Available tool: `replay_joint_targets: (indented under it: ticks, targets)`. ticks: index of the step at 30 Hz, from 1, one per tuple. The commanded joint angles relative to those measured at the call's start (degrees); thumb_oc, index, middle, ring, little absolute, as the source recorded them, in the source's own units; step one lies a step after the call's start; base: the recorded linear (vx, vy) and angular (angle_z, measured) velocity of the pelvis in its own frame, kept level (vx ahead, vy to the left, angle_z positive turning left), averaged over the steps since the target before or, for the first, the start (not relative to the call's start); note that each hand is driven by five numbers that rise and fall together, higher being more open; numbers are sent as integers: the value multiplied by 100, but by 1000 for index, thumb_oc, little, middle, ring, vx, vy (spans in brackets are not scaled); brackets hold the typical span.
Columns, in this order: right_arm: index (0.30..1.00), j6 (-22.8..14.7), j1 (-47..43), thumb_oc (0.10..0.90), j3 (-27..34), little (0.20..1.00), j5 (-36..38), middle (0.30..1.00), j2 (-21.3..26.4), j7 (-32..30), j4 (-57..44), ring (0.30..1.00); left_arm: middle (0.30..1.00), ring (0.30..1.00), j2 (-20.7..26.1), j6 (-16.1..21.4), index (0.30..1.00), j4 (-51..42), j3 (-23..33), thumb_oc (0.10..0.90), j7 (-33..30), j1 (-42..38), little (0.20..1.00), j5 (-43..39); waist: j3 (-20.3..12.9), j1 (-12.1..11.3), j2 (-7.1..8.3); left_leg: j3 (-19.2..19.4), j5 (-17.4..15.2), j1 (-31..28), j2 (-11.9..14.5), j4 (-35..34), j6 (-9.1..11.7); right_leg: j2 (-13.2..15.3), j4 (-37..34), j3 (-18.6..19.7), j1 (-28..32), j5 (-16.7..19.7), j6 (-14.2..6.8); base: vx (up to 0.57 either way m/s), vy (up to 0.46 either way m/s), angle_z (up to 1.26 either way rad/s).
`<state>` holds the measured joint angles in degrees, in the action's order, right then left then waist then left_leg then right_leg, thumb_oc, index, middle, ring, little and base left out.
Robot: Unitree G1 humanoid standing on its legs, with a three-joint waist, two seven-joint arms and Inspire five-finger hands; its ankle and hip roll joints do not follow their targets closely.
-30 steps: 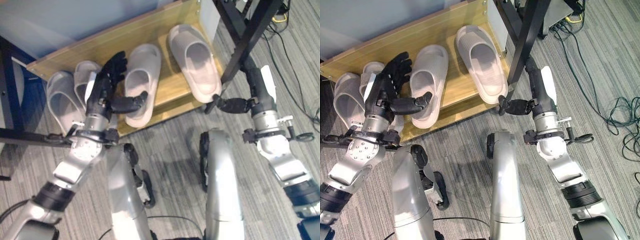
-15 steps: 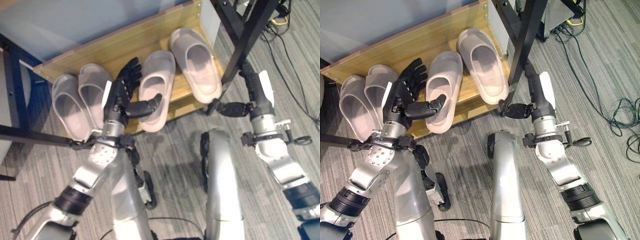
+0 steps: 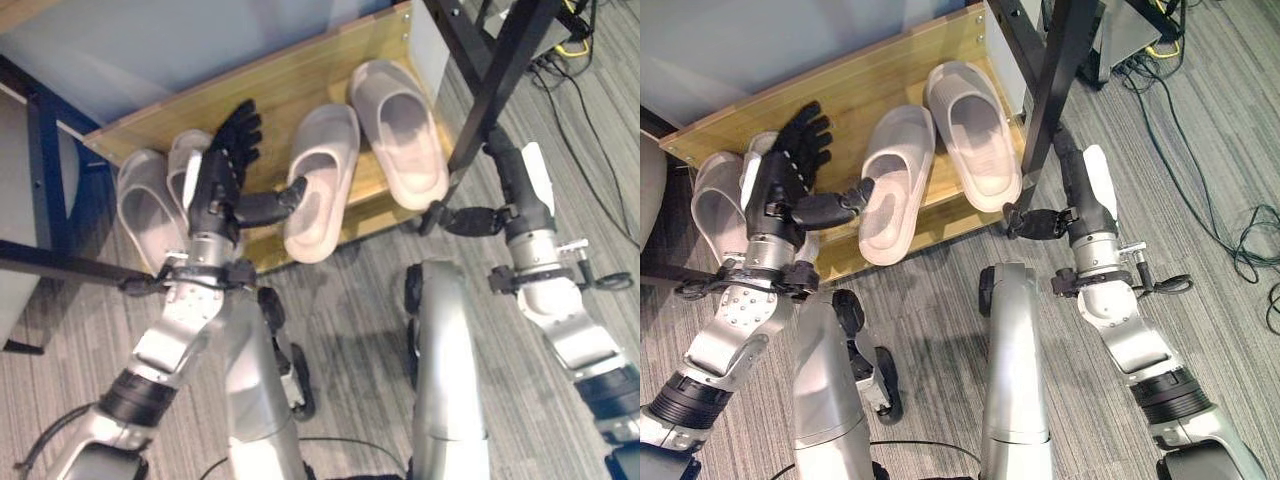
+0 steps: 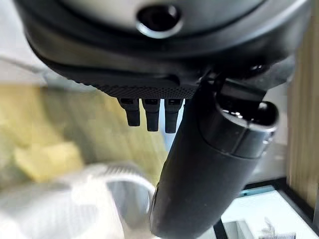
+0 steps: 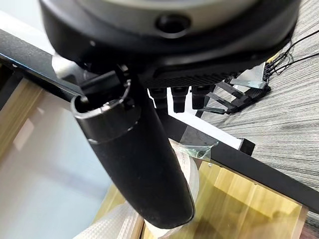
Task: Arrange the slippers neatly on the shoe rack.
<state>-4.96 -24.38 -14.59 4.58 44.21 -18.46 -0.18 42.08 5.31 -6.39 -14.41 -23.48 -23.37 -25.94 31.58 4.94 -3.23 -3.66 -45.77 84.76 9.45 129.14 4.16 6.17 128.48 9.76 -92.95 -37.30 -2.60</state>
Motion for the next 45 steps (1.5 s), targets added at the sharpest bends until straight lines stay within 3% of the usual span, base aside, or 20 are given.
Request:
replay_joint_targets:
  ticks: [1,5,9,22,34,45]
  targets:
    - [900,-761,-498,800,91,900,-173,900,177,243,-1275,900,900,900,431,758,900,-425,507,800,-244,-596,900,655,-179,-233,256,86,-15,520,-578,-286,-260,522,90,160,300,-931,412,-7,-36,13]
    - [900,-929,-533,800,0,900,-128,900,229,287,-1334,900,900,900,722,850,900,-553,569,800,-388,-645,900,1364,-179,-227,265,58,-14,520,-573,-287,-215,517,125,169,300,-930,418,-3,-13,6]
    - [900,-981,-614,800,-134,900,-99,900,206,269,-1321,900,900,900,710,894,900,-515,412,800,-492,-832,900,1553,-179,-180,282,36,-12,520,-587,-262,-191,531,126,170,300,-933,407,0,0,0]
    - [900,-1000,-785,800,-329,900,-107,900,15,145,-1288,900,900,900,68,913,900,-95,-320,800,-573,-1553,900,1464,-179,-47,424,38,-42,520,-583,-177,-218,552,90,173,300,-918,329,-1,10,0]
    - [900,-996,-879,800,-444,900,-174,900,-90,121,-1247,900,900,900,-365,833,900,72,-701,800,-544,-1694,900,1597,-179,8,466,32,-81,520,-608,-114,-226,535,82,200,300,-926,307,0,0,0]
    - [900,-1095,-1003,800,-582,900,-141,900,-161,35,-1169,900,900,900,-465,562,900,658,-1074,800,-908,-2168,900,2391,-179,87,534,62,-91,520,-639,-78,-217,513,115,269,300,-946,278,3,6,0]
